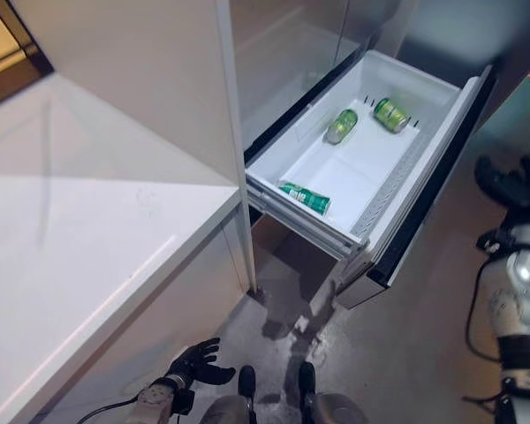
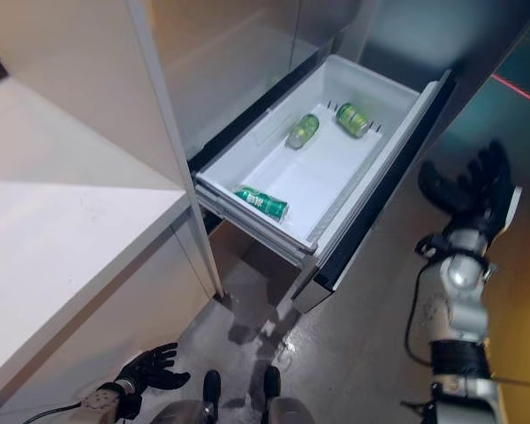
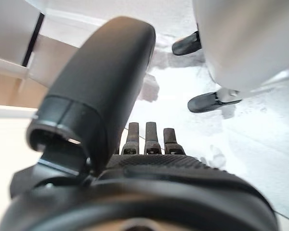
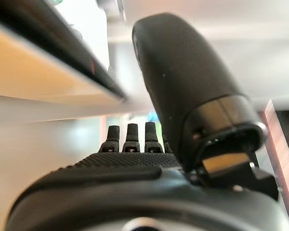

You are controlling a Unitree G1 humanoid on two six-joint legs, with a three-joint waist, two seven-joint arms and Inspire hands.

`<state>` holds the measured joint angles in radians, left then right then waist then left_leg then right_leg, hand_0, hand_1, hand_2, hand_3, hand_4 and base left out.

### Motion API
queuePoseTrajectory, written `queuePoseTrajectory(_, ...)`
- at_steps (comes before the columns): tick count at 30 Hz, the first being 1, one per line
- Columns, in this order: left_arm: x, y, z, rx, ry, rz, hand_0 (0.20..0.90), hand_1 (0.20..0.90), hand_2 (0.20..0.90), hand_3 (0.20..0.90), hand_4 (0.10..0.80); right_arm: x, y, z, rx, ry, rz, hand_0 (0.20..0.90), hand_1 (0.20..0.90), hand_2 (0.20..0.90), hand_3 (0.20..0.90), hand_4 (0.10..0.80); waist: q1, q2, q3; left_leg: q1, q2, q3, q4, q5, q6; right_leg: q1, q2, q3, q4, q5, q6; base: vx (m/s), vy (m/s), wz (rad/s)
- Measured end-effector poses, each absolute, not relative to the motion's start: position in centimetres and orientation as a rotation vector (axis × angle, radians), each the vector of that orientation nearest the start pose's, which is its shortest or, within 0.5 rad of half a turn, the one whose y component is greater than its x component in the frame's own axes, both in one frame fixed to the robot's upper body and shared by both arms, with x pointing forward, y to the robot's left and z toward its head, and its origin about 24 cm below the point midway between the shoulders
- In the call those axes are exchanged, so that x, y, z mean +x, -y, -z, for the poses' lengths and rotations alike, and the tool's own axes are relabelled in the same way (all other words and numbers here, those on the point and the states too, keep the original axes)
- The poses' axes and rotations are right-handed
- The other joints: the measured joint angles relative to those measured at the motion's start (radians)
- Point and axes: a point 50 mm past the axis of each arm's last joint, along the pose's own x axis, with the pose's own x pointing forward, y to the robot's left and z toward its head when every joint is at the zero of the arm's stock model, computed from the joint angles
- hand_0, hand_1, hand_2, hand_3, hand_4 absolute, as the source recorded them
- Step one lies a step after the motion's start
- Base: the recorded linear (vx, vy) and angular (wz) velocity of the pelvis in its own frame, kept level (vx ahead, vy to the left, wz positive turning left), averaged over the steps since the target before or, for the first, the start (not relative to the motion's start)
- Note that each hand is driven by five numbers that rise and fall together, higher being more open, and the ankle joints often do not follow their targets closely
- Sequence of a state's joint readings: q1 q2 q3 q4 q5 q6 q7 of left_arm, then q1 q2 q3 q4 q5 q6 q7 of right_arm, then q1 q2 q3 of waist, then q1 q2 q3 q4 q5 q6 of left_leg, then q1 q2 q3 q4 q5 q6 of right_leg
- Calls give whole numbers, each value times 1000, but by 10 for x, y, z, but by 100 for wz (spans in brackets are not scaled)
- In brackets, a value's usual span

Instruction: Put drinks into fridge and close the fridge

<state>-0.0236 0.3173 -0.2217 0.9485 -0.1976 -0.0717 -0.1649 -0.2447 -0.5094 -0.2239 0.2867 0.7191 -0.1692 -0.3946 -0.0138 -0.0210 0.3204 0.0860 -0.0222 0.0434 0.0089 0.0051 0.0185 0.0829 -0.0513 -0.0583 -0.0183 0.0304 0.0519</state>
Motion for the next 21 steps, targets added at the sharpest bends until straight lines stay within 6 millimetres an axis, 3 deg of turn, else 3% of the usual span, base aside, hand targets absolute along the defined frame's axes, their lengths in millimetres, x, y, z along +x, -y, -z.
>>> queuePoseTrajectory(3, 153, -225, 131, 154, -912, 131, 900, 900, 900, 900, 800, 270, 310, -68, 347, 99, 658, 900, 900, 900, 900, 800, 2, 19, -3, -27, 0, -3, 127, -65, -1, -26, -2, -2, 130, -74, -4, 49, -37, 4)
queuePoseTrajectory(6, 152, -224, 132, 146, -917, 119, 900, 900, 900, 900, 800, 273, 301, -67, 347, 131, 629, 900, 900, 900, 900, 800, 15, 27, 4, -99, -19, -12, 260, -114, 5, -124, -28, -12, 330, -162, -1, -103, 18, 19)
queuePoseTrajectory(8, 156, -224, 130, 114, -899, 80, 900, 900, 900, 900, 800, 286, 292, -85, 362, 217, 587, 900, 900, 900, 900, 800, 24, 31, 22, -191, -40, -14, 394, -164, 12, -225, -57, -13, 490, -234, -7, -175, 15, 20)
queuePoseTrajectory(12, 186, -219, 116, 88, -787, 45, 900, 900, 900, 900, 800, 308, 288, -132, 419, 403, 576, 900, 900, 900, 900, 800, 54, 66, 99, -376, -55, -26, 642, -240, 23, -392, -82, -13, 726, -307, -11, -188, 20, 16)
queuePoseTrajectory(16, 205, -216, 103, 43, -704, 38, 900, 900, 900, 900, 800, 320, 287, -167, 431, 518, 542, 900, 900, 900, 900, 800, 63, 88, 132, -523, -68, -37, 763, -251, 19, -532, -91, -13, 840, -317, -16, -110, 52, 9)
queuePoseTrajectory(21, 204, -219, 104, 38, -718, -12, 900, 900, 900, 900, 800, 339, 282, -207, 469, 604, 464, 900, 900, 900, 900, 800, 75, 95, 158, -653, -102, -85, 835, -251, 18, -660, -86, -15, 912, -312, -33, -21, 65, 3)
